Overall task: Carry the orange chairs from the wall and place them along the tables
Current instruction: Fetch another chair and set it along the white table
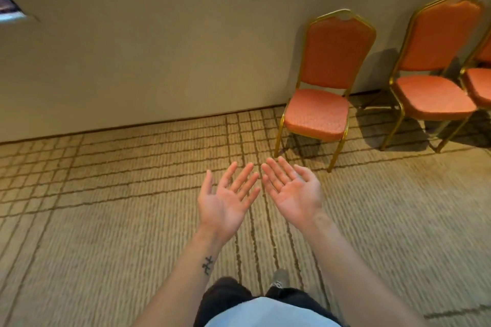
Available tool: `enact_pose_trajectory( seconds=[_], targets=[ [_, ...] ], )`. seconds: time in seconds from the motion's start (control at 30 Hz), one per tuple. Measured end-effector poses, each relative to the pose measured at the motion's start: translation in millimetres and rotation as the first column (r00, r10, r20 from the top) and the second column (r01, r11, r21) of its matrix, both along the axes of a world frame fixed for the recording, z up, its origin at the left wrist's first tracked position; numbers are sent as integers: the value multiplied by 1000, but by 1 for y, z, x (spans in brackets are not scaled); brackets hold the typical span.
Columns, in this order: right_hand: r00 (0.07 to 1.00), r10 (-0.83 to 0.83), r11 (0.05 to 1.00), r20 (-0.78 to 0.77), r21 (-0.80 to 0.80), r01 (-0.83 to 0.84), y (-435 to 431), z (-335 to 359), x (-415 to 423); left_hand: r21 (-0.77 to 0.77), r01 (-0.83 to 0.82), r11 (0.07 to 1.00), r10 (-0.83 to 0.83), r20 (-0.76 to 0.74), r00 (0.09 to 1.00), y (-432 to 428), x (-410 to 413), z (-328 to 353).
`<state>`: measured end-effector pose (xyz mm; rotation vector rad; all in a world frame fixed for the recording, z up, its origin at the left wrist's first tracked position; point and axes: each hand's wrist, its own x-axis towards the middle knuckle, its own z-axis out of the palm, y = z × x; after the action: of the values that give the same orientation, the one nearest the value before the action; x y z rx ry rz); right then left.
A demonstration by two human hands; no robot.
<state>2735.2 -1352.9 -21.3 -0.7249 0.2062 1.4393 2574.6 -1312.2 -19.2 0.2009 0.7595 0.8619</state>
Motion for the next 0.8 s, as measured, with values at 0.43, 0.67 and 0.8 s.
enact_pose_trajectory(
  seconds=[0.43,0.67,0.8],
  targets=[
    [996,-77,996,53,-40,79,257,-8,105,-54,35,998,-36,-13,999,272,110,-16],
    [973,-219,974,70,-46,223,415,11,159,-45,182,982,-183,-4,983,462,180,-5],
    [954,-296,955,52,-9,297,472,20,195,-41,281,959,-278,72,958,530,226,15]
  ],
)
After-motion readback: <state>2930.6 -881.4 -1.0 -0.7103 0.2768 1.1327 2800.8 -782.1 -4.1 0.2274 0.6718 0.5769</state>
